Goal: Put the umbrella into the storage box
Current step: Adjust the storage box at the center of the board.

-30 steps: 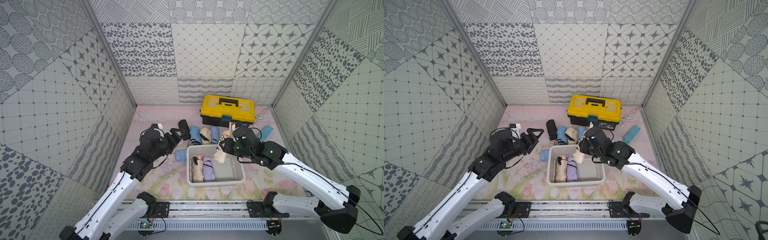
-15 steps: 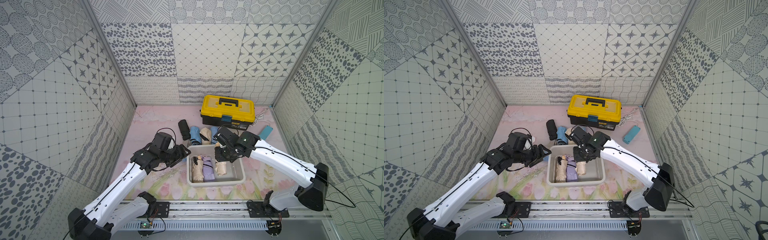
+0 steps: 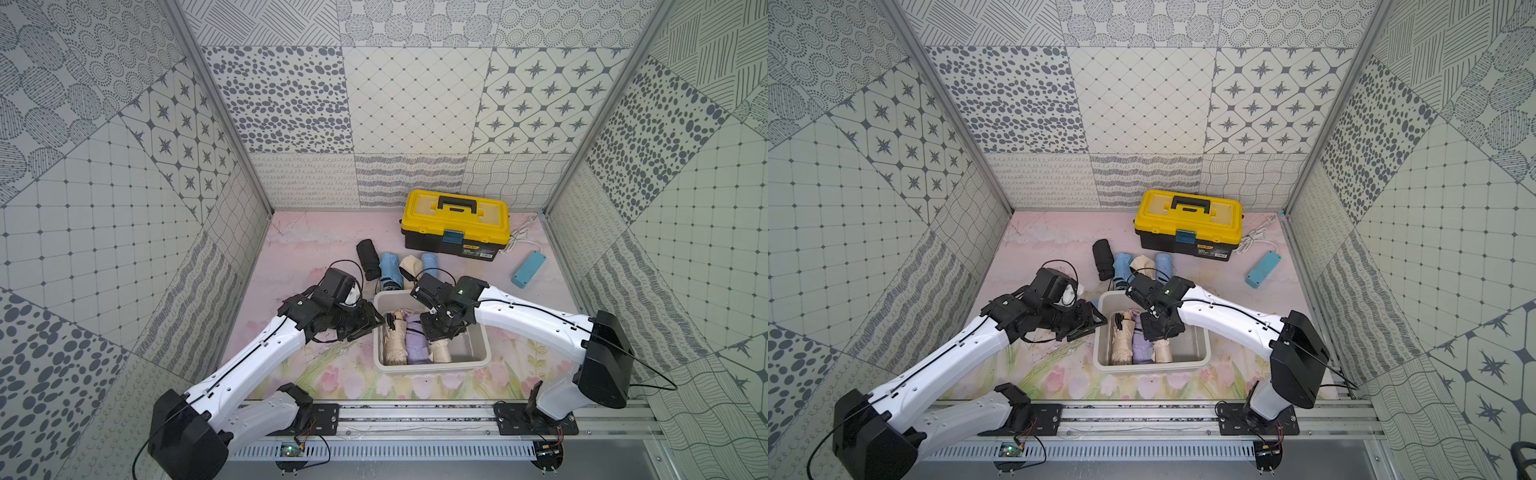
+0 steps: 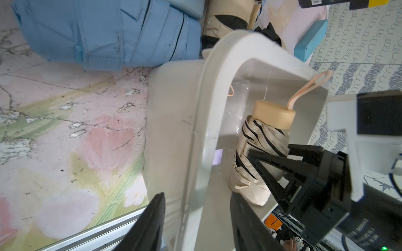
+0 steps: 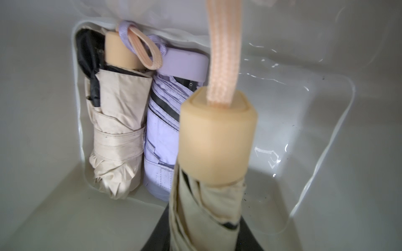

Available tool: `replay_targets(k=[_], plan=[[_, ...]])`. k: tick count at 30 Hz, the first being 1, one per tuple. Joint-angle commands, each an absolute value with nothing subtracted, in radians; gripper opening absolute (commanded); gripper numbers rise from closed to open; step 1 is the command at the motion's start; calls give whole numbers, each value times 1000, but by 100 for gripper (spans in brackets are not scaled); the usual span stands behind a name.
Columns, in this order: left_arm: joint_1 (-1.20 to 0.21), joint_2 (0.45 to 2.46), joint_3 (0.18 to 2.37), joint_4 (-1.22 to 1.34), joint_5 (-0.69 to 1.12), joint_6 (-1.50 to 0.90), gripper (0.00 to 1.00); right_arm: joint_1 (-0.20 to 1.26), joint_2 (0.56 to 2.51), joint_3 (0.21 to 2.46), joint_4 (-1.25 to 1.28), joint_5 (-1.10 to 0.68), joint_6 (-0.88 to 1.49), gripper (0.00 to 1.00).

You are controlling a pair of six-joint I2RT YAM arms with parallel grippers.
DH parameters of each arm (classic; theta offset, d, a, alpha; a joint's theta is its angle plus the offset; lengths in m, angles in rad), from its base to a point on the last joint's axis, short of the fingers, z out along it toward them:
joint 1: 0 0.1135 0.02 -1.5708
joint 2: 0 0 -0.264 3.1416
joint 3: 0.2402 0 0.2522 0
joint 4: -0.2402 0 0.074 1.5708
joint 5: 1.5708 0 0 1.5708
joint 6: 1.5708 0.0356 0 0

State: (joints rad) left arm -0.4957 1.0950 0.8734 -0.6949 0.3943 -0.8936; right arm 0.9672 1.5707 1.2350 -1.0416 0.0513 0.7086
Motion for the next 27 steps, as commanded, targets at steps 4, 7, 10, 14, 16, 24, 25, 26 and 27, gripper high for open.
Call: replay_targets(k=[4,7,10,14,16,24,25,26,27], plan=[[-499,1114,870,-666,433,-841,42,966,1591,1170,-901,117,760,19],[-499,1117,870,-660,433,-842,39,962,1613,1155,-860,128,760,20],[-499,1117,868,-654,432,-847,37,959,1628,1136,-810,119,762,23],[-498,1114,861,-649,427,-849,39,957,1648,1122,-765,115,762,35],[-498,1106,859,-649,417,-850,42,956,1649,1120,-764,132,765,47],[-498,1070,895,-670,347,-853,72,956,1505,1096,-811,235,746,76],[-497,1064,913,-683,321,-847,73,956,1476,1094,-814,243,733,77],[-498,1057,930,-695,292,-837,75,957,1443,1093,-816,250,717,77],[-497,1051,948,-701,267,-821,77,956,1413,1091,-815,256,700,78]])
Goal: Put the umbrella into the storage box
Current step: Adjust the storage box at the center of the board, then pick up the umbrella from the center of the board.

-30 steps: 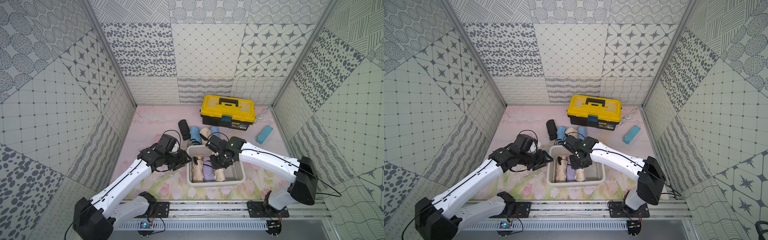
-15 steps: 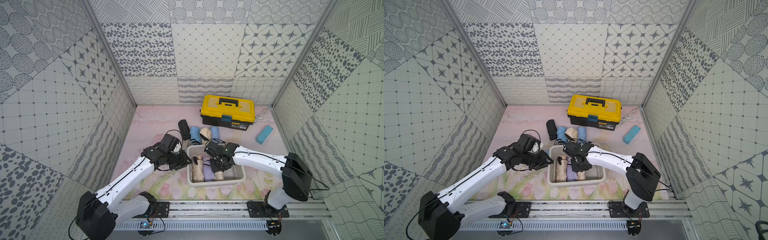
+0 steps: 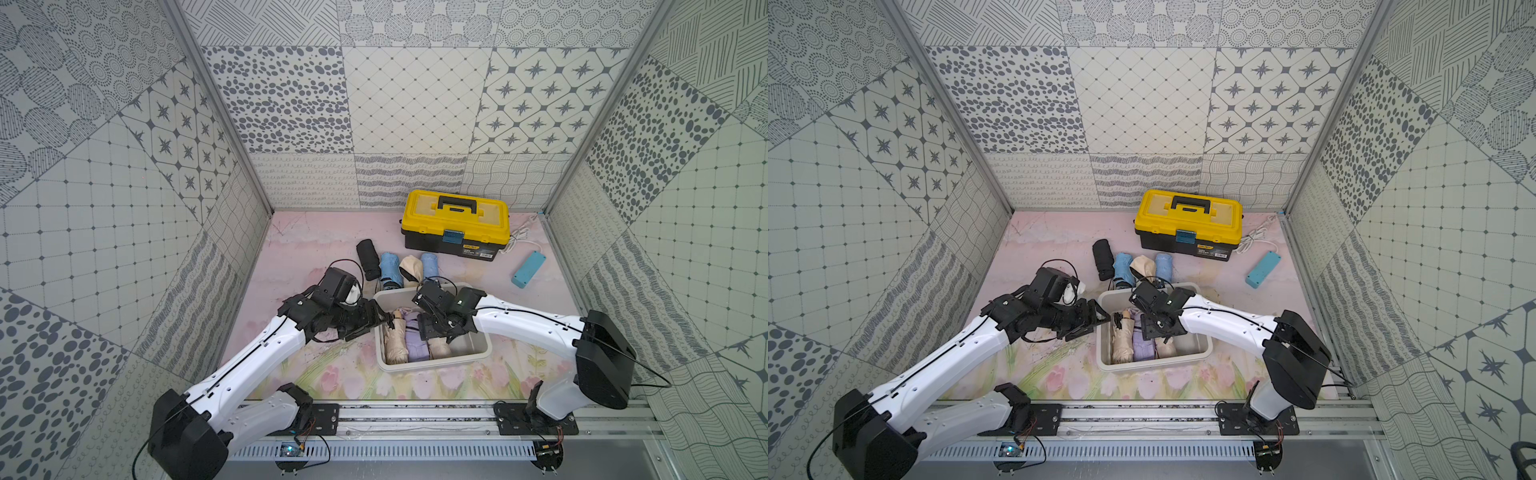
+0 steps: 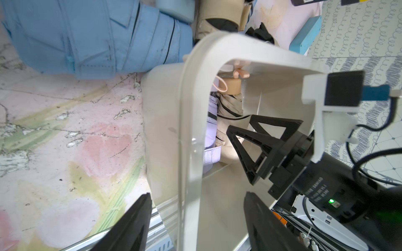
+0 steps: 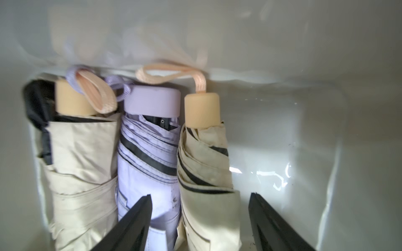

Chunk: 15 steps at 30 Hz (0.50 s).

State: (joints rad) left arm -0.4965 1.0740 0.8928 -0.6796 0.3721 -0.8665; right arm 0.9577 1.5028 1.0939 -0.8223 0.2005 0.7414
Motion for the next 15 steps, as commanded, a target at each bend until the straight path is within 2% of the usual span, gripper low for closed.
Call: replay_targets(k=[1,4,8,13,15], plan=[[-495,1045,967,-708,236,-795,78,956,1379,1092,-814,261,678,78],[-485,1043,1040,-719,132,-657,81,956,1280,1089,-789,272,576,78],[-464,1071,1143,-713,1,-279,83,930,1166,1060,-718,251,430,78],[-397,1160,1143,-735,-11,244,87,861,1098,1057,-696,200,285,79],[-347,1212,1148,-808,58,405,88,851,1078,1053,-687,202,222,79]])
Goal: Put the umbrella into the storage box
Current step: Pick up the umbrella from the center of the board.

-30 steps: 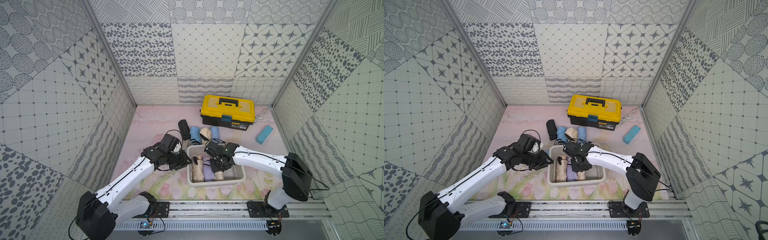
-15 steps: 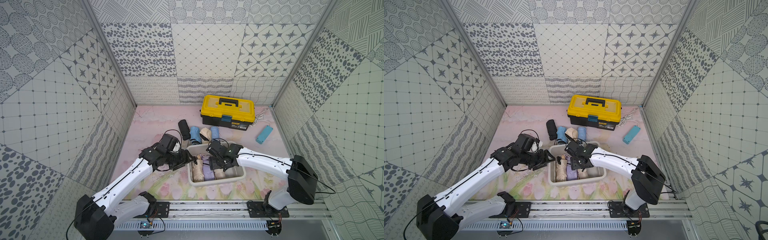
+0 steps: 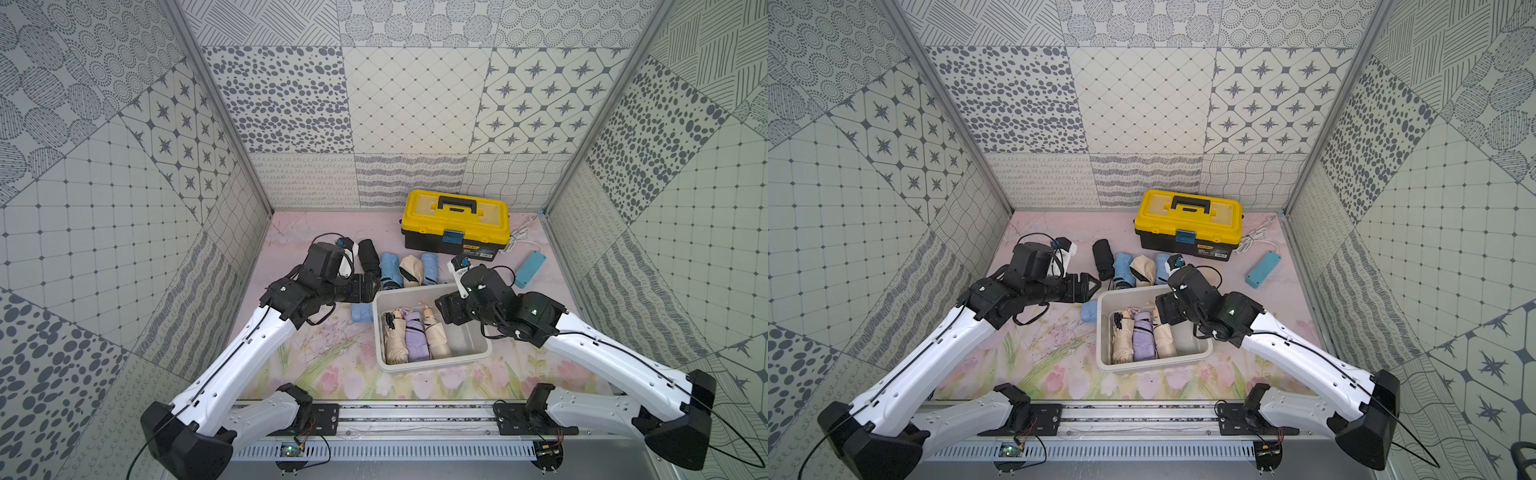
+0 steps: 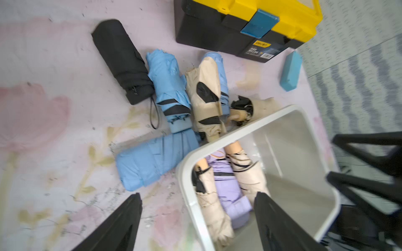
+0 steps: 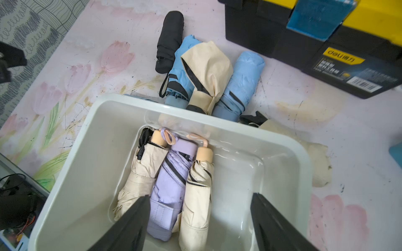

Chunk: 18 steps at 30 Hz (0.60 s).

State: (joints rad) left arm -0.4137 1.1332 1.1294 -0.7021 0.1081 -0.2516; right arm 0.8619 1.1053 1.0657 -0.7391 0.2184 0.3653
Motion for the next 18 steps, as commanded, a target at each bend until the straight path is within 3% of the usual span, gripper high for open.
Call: replay_targets(k=[1,8,14,18], plan=[[-323,1236,1157,-856,103,501,89,848,1067,1045,-679,214,198,79],[-244,1292,1055,-838,135,835,95,829,1011,968,-588,226,160,81],[-205,1369,931,-651,211,984,98,817,1021,945,-534,209,187,83],[-207,1473,958,-634,218,998,98,813,1027,940,-521,212,201,83]])
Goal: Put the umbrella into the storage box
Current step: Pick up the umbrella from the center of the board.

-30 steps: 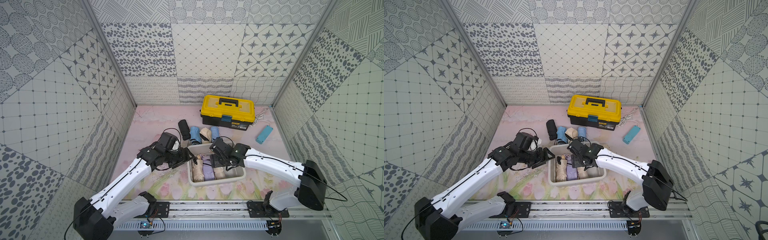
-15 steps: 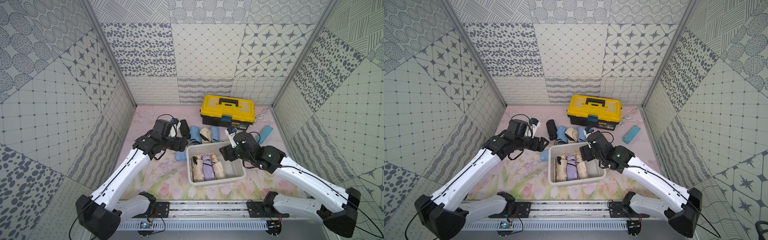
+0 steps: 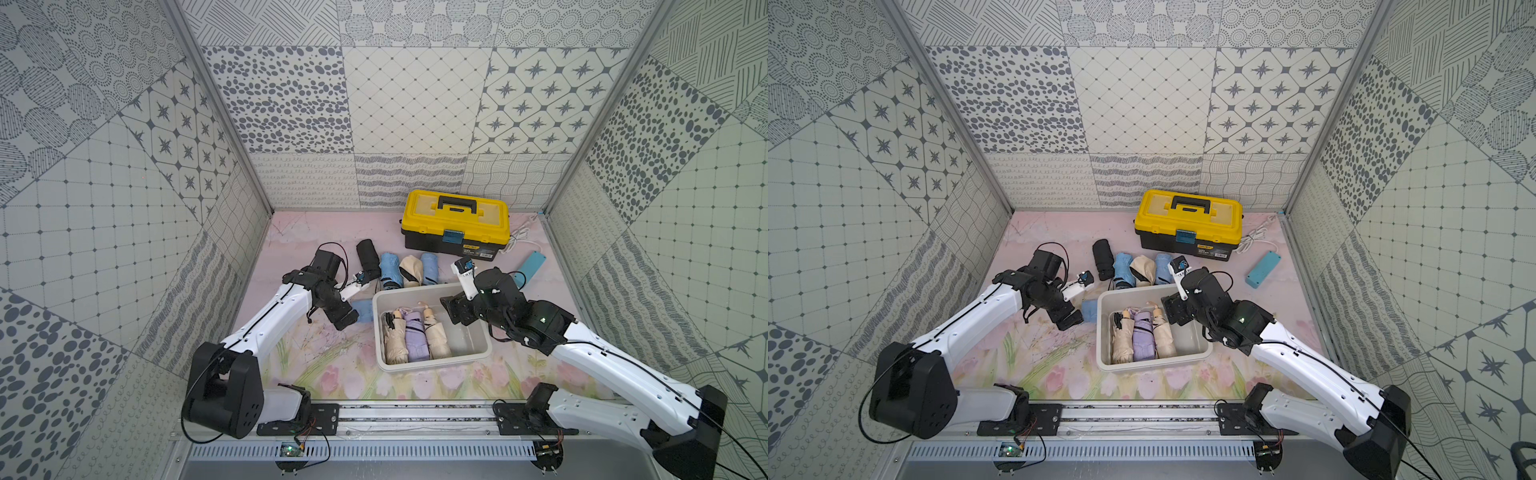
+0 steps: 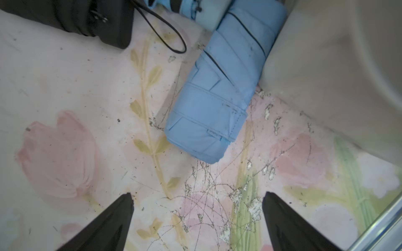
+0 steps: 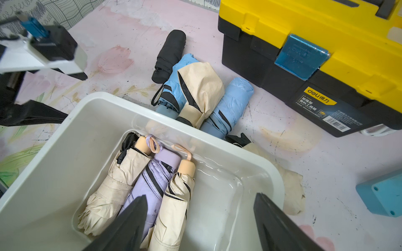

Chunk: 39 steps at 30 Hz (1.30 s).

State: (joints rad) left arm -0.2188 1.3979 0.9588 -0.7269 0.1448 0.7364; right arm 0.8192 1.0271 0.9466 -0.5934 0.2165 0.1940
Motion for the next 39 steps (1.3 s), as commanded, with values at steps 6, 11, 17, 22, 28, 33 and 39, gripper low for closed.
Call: replay_targets(k=[6,11,17,22,28,33,39], plan=[[-245,1577,958,-523,188,1017,99,788,1059,937,-488,192,216,85],[-260,1623,952,-454,189,1031,99,781,1079,943,-477,190,227,85],[-262,1662,955,-406,227,1049,99,765,1099,951,-471,172,229,85],[-267,1697,965,-393,266,1053,99,755,1107,951,-466,159,228,85],[-277,1741,984,-397,281,1057,96,733,1107,953,-467,140,227,85],[-279,1767,1005,-434,294,1069,83,723,1111,957,-466,129,227,85],[-279,1773,1014,-507,306,1085,63,718,1105,950,-457,120,246,84]])
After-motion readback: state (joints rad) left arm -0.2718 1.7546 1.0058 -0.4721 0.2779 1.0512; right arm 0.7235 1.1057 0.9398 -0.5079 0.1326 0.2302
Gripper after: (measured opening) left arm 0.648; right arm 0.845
